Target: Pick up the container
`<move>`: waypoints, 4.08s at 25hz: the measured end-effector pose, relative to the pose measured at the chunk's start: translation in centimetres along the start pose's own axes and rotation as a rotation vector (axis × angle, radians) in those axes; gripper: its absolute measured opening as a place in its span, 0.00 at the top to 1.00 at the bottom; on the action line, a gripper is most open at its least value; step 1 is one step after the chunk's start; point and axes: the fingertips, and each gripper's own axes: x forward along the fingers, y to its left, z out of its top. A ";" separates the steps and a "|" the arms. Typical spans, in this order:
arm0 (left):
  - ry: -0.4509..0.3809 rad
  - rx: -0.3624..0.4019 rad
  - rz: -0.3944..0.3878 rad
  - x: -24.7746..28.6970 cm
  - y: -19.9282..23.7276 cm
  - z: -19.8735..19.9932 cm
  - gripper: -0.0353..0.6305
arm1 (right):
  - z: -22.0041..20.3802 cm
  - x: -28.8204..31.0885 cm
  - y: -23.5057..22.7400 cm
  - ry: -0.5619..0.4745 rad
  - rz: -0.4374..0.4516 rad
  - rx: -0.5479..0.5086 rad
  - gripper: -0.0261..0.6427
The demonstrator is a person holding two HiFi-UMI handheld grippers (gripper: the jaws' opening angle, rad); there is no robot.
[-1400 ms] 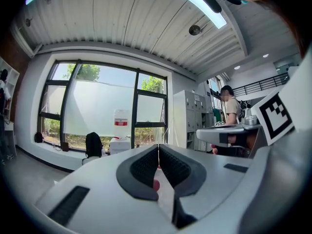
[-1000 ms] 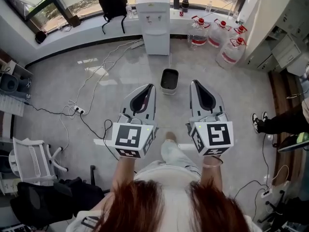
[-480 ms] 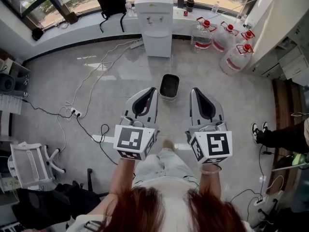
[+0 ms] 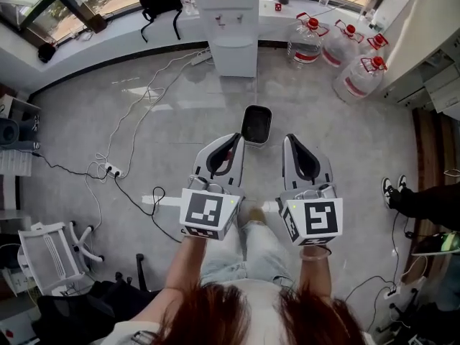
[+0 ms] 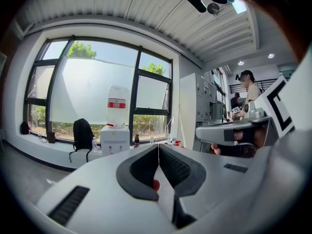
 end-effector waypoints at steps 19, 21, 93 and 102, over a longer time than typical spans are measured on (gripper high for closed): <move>0.097 -0.003 -0.045 9.8 7.7 -24.3 0.92 | -24.3 10.6 -1.4 0.071 -0.070 -0.012 0.93; 0.106 -0.001 -0.047 11.0 8.0 -27.2 0.92 | -27.3 11.6 -1.7 0.084 -0.067 -0.014 0.93; 0.409 0.066 -0.281 30.4 12.9 -90.0 0.69 | -90.9 25.2 -7.0 0.531 0.077 -0.100 0.70; 0.469 0.104 -0.359 32.1 12.3 -92.1 0.62 | -93.2 26.7 -8.0 0.590 0.075 -0.051 0.67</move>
